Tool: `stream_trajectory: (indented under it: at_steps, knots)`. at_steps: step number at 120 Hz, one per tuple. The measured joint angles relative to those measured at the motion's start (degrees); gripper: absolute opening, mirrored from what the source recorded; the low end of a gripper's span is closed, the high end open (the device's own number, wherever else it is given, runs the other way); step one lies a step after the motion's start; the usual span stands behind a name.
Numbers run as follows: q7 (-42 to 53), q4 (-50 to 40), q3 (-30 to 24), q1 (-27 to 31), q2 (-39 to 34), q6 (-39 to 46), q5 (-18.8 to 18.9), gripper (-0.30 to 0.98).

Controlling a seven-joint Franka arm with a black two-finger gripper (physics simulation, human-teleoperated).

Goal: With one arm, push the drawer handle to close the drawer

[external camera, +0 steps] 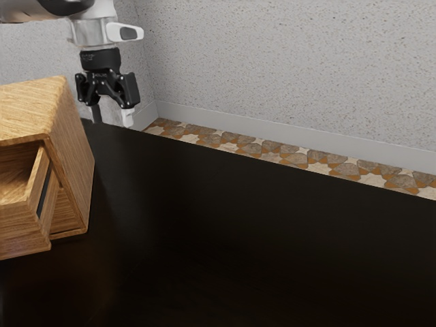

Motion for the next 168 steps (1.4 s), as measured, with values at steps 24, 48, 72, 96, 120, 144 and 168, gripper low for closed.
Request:
stream_trajectory:
  at_steps: [24,48,72,96,120,144,168]
  knots:
    - [-2.4,-18.4,-0.3,0.3,-16.3,9.9,1.7,0.67]
    - [-9.6,-40.9,-11.9,7.4,-54.5,9.2,2.4,0.35]
    - [-18.4,-47.1,-13.2,22.7,-67.4,1.6,1.4,0.12]
    - [-21.0,-51.7,-7.2,26.9,-73.1,-3.0,9.9,0.04]
    - [-20.4,-56.6,-0.1,26.9,-73.6,-4.9,18.2,0.02]
    - [-19.2,-62.1,1.4,25.4,-75.9,-2.9,20.7,0.00]
    - [-18.3,-63.1,1.5,25.0,-68.8,3.3,21.0,0.00]
